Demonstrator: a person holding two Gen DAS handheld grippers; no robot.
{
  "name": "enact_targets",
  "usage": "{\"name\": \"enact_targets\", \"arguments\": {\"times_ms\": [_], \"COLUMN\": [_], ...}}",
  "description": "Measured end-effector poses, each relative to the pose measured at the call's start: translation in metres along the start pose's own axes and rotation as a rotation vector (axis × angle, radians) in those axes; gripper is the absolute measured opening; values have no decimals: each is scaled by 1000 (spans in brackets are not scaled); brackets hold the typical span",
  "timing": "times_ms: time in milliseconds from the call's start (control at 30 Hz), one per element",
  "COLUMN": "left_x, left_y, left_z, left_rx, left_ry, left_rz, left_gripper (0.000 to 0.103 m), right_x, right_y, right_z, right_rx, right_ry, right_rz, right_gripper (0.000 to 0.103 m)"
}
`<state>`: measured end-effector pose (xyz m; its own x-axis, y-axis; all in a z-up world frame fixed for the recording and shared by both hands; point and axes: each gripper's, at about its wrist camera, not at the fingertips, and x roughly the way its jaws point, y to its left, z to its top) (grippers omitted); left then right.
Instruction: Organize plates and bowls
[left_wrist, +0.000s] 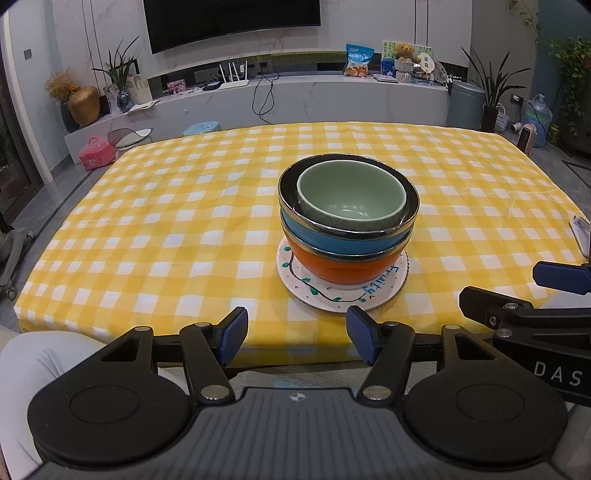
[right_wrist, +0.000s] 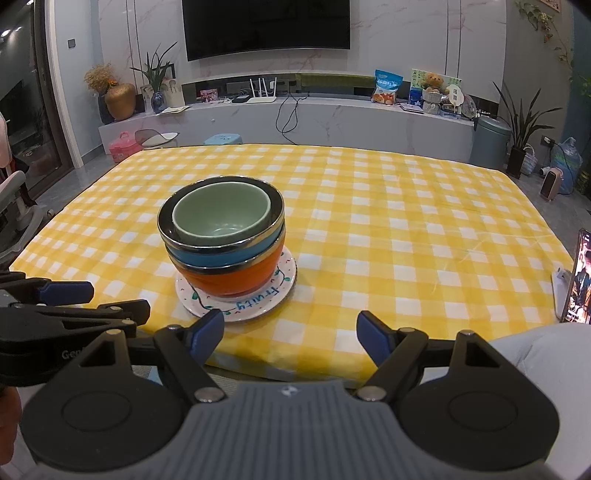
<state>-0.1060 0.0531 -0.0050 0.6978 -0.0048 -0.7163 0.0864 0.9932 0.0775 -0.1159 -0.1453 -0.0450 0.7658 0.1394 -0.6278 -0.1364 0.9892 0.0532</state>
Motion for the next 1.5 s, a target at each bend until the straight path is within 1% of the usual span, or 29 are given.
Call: {"name": "enact_targets", "arguments": {"times_ms": [633, 1267, 1500], "left_x": [0, 1, 0], "left_y": [-3, 0, 0], "left_z": [0, -2, -2], "left_rx": [8, -6, -3], "left_ry": [5, 10, 8], "left_rz": [-8, -12, -4], "left_gripper": [72, 72, 72], "right_x": [1, 2, 2], "right_y": [1, 3, 3], "right_z": [0, -2, -2], "right_rx": [4, 3, 4], "right_ry": [5, 5, 5], "right_rz": [3, 3, 3], "right_gripper": [78, 78, 78]}}
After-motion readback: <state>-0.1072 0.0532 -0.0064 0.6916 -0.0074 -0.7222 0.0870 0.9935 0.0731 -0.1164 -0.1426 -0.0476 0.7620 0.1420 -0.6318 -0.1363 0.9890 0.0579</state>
